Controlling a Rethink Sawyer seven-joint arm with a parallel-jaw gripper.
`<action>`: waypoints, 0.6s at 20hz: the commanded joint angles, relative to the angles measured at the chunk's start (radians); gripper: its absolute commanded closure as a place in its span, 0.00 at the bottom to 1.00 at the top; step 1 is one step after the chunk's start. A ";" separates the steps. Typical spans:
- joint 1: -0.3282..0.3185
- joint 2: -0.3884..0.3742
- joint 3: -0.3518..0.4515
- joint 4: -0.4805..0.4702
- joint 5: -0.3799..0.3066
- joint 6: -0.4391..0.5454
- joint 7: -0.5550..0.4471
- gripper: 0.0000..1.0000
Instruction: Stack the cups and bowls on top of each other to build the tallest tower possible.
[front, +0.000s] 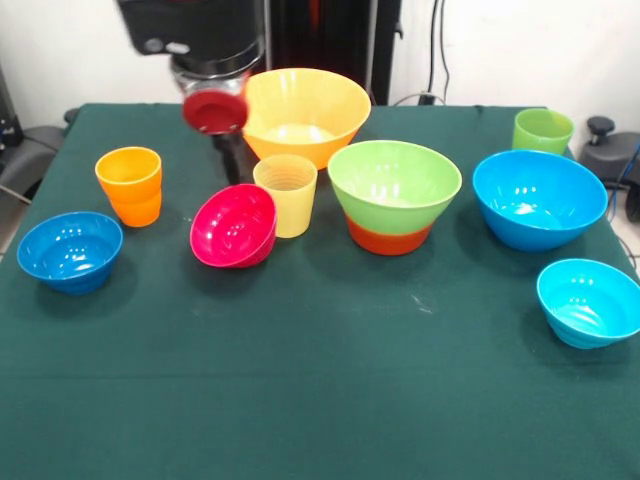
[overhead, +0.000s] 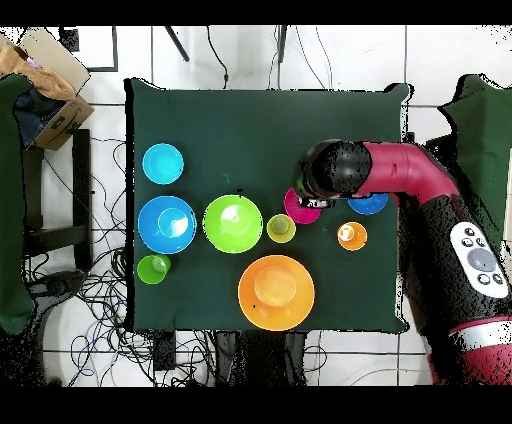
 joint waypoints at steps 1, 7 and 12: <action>-0.032 0.119 0.015 -0.020 -0.083 -0.117 -0.069 0.00; -0.031 0.121 0.017 0.005 -0.098 -0.158 -0.031 0.00; -0.007 0.127 -0.003 0.014 -0.109 -0.169 0.024 0.00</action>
